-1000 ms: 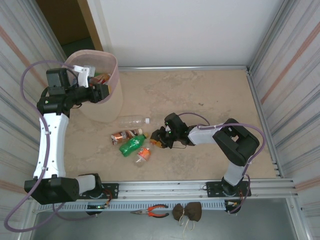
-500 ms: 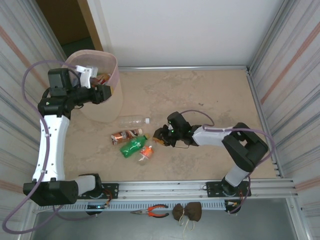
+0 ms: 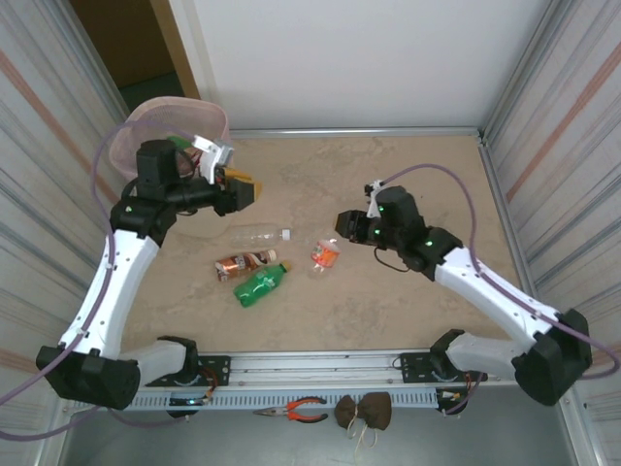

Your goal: Put the plastic bottles in the bin

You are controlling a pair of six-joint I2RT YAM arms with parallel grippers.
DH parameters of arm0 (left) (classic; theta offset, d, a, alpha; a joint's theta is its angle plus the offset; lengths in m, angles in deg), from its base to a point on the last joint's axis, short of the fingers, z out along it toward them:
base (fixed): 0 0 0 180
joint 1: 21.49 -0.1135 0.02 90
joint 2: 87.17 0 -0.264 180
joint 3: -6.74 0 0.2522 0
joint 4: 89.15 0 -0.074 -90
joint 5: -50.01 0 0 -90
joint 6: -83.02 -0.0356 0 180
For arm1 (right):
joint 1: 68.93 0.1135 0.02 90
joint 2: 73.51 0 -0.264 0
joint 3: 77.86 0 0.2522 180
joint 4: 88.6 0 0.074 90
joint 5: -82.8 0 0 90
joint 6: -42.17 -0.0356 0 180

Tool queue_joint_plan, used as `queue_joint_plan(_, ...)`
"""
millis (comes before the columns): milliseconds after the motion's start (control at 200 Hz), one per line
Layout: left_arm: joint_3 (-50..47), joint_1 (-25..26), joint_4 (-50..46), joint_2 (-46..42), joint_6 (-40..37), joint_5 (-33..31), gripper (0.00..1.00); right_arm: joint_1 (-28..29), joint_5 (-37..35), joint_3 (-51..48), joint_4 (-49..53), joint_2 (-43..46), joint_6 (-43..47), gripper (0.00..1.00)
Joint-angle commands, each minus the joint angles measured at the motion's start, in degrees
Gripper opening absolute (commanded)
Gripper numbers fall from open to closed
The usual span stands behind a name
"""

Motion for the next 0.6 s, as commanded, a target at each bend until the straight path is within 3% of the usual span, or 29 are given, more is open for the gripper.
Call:
queue_joint_plan(0, -3.6, 4.1, 11.0, -2.4, 0.2, 1.1, 0.52, -1.8, -0.2, 3.2, 3.4, 4.4, 14.8, 0.29)
queue_joint_plan(235, -8.0, 15.1, 17.0, -5.2, -8.0, -6.2, 0.59, -3.0, 2.2, 7.3, 3.1, 10.3, 27.6, 0.32)
queue_joint_plan(591, -11.1, 17.7, 21.8, -6.9, -10.2, -5.2, 0.74, -3.0, 11.6, 6.2, -5.7, 13.2, 36.3, 0.26)
